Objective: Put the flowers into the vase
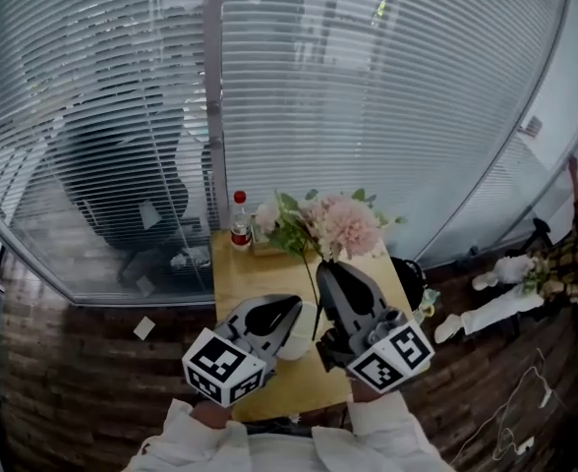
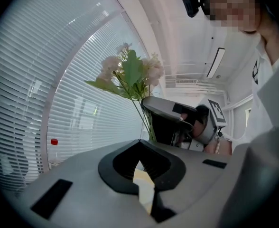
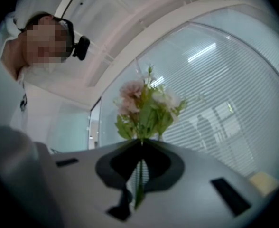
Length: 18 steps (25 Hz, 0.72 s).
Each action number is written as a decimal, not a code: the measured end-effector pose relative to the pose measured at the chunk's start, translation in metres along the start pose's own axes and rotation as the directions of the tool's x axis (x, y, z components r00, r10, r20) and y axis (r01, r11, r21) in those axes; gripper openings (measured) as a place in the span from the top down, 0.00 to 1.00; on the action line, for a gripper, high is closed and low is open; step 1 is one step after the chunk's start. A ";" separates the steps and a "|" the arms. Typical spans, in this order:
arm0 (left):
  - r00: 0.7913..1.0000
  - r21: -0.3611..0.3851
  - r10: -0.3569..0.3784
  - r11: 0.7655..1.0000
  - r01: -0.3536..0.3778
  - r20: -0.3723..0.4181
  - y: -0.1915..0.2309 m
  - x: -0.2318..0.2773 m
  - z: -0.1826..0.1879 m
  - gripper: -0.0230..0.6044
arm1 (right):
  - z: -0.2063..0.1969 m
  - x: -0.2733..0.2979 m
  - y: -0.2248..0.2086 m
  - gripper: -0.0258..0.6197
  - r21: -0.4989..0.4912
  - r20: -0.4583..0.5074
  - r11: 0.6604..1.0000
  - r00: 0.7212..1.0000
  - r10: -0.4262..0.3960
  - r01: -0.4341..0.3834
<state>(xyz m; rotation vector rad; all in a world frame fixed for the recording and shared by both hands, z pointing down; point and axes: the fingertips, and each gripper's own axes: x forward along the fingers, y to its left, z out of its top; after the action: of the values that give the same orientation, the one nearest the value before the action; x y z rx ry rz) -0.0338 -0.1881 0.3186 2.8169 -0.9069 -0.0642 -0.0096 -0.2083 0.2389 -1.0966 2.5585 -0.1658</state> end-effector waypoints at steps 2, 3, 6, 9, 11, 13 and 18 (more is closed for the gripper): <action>1.000 -0.003 0.011 1.000 -0.011 -0.001 0.003 -0.002 -0.003 0.95 | -0.001 0.005 -0.003 0.92 -0.015 0.012 1.000 1.000 -0.013 0.013; 1.000 -0.004 0.016 1.000 -0.016 0.000 0.004 -0.003 -0.004 0.95 | 0.000 0.006 -0.004 0.92 -0.028 0.022 0.999 1.000 -0.018 0.019; 1.000 -0.008 0.019 1.000 -0.019 -0.002 0.006 -0.005 -0.005 0.95 | 0.006 0.006 -0.005 0.92 -0.088 0.090 0.996 0.996 -0.019 0.027; 1.000 -0.011 0.023 1.000 -0.023 -0.012 0.009 -0.006 -0.009 0.95 | 0.008 0.003 -0.004 0.92 -0.121 0.136 0.992 0.991 -0.006 0.023; 1.000 -0.014 0.026 1.000 -0.026 -0.016 0.008 -0.007 -0.013 0.95 | 0.002 0.000 -0.004 0.92 -0.121 0.131 0.992 0.991 -0.007 0.023; 0.999 -0.016 0.024 1.000 -0.024 -0.022 0.005 -0.007 -0.016 0.95 | -0.004 -0.006 -0.005 0.92 -0.109 0.122 0.994 0.992 -0.014 0.027; 0.999 -0.035 0.013 0.999 -0.015 -0.037 0.005 -0.003 -0.024 0.95 | -0.018 -0.016 -0.010 0.92 -0.084 0.080 0.996 0.996 -0.029 0.036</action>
<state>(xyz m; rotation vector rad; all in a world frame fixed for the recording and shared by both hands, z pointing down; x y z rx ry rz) -0.0365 -0.1865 0.3434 2.7698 -0.9084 -0.0260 0.0009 -0.2040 0.2624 -1.1527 2.4990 -0.0210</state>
